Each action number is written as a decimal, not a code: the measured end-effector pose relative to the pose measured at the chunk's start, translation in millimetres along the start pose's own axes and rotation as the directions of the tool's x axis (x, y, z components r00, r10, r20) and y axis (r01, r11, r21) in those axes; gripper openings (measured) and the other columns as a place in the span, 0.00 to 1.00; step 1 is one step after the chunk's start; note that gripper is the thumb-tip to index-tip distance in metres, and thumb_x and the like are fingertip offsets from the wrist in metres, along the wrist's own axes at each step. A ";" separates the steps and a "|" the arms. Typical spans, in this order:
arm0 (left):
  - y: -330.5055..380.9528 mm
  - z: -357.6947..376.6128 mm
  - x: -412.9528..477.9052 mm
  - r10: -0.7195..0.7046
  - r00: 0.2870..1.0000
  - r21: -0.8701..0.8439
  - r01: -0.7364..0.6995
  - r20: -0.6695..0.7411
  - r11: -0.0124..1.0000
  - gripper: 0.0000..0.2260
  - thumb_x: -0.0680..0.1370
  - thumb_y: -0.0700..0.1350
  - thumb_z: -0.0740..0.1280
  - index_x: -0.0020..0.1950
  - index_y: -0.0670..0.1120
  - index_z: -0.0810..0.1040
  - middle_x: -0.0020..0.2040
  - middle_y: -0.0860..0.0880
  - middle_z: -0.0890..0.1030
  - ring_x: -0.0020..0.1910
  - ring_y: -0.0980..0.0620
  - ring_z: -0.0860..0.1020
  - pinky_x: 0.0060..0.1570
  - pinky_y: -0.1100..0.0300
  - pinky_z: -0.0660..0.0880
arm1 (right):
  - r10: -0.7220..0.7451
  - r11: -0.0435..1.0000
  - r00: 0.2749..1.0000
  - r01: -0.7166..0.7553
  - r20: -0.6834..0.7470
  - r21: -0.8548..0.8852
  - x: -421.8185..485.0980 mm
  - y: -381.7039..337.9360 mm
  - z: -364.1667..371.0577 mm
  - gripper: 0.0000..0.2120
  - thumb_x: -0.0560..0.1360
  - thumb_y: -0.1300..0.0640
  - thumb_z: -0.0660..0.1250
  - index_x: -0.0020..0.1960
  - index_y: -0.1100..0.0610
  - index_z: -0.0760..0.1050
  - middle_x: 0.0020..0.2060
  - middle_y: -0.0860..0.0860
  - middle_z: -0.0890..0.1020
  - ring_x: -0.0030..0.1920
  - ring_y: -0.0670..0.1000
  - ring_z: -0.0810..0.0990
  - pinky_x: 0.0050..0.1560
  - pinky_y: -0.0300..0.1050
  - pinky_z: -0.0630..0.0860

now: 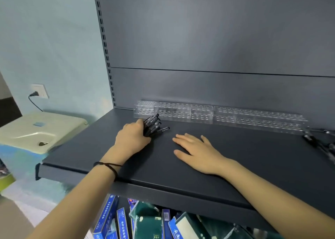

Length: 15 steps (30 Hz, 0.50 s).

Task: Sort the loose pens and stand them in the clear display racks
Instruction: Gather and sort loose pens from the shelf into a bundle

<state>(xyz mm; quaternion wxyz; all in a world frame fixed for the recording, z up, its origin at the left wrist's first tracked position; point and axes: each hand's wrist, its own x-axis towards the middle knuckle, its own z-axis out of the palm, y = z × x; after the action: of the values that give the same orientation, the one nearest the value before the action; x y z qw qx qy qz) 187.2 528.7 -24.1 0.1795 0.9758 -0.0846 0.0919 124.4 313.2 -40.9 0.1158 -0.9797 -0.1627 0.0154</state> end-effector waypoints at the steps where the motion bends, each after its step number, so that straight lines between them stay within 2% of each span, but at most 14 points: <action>1: -3.7 2.3 0.4 0.004 1.000 0.080 -0.002 -0.026 0.997 0.19 0.75 0.53 0.70 0.58 0.42 0.70 0.55 0.43 0.77 0.57 0.41 0.74 0.53 0.48 0.74 | 0.003 1.000 1.000 -0.003 0.003 0.003 -0.9 1.0 0.2 0.26 0.82 0.39 0.48 0.78 0.44 0.53 0.78 0.41 0.52 0.78 0.44 0.46 0.77 0.58 0.40; 3: -8.6 3.8 0.9 -0.006 0.998 0.182 0.016 -0.057 0.983 0.24 0.76 0.59 0.67 0.60 0.42 0.70 0.59 0.43 0.75 0.61 0.41 0.72 0.54 0.48 0.73 | 0.007 1.000 1.000 -0.007 0.009 0.005 -2.4 2.4 0.7 0.26 0.82 0.40 0.48 0.78 0.44 0.52 0.78 0.40 0.51 0.78 0.43 0.46 0.77 0.57 0.40; 5: -12.0 4.3 3.6 -0.024 0.997 0.240 0.041 -0.076 0.970 0.30 0.76 0.64 0.64 0.66 0.42 0.67 0.62 0.43 0.72 0.63 0.42 0.70 0.53 0.49 0.73 | 0.010 1.000 1.000 -0.010 0.007 0.002 -2.5 2.3 0.8 0.26 0.82 0.40 0.48 0.78 0.44 0.52 0.78 0.40 0.51 0.78 0.43 0.45 0.77 0.56 0.40; 8: -17.7 5.8 9.0 -0.051 0.993 0.373 0.087 -0.105 0.924 0.37 0.77 0.68 0.54 0.78 0.47 0.52 0.67 0.44 0.69 0.66 0.43 0.69 0.49 0.51 0.73 | 0.013 1.000 1.000 -0.013 0.005 0.005 -2.5 1.6 1.1 0.26 0.82 0.40 0.48 0.78 0.43 0.52 0.78 0.40 0.51 0.78 0.42 0.45 0.77 0.56 0.39; 11: -23.0 7.6 14.1 -0.042 0.995 0.422 0.076 -0.090 0.903 0.32 0.79 0.68 0.47 0.79 0.57 0.45 0.68 0.46 0.67 0.66 0.44 0.68 0.48 0.53 0.71 | 0.012 1.000 1.000 -0.012 0.003 0.008 -2.8 2.3 1.1 0.26 0.82 0.39 0.48 0.78 0.43 0.52 0.78 0.39 0.51 0.78 0.42 0.45 0.77 0.56 0.39; 13: -24.3 7.1 17.2 -0.054 0.996 0.414 0.080 -0.074 0.907 0.27 0.80 0.66 0.46 0.78 0.62 0.46 0.68 0.46 0.67 0.66 0.43 0.67 0.49 0.53 0.70 | 0.008 1.000 1.000 -0.008 -0.001 0.008 -2.5 2.7 1.3 0.26 0.82 0.40 0.48 0.78 0.43 0.53 0.78 0.39 0.52 0.78 0.42 0.45 0.77 0.56 0.40; 15: -24.3 6.9 20.3 -0.081 0.993 0.425 0.109 -0.083 0.898 0.25 0.82 0.63 0.46 0.78 0.61 0.47 0.68 0.46 0.68 0.66 0.43 0.67 0.48 0.53 0.68 | 0.005 1.000 1.000 -0.005 -0.004 0.009 -2.2 3.3 1.5 0.26 0.82 0.39 0.49 0.78 0.43 0.53 0.78 0.39 0.52 0.78 0.42 0.45 0.77 0.56 0.40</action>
<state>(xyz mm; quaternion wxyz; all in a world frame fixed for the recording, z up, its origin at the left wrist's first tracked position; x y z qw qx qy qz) 212.7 545.9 -34.4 -0.0327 0.9909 -0.0088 0.1303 123.2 309.8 -43.2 0.1204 -0.9797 -0.1597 0.0145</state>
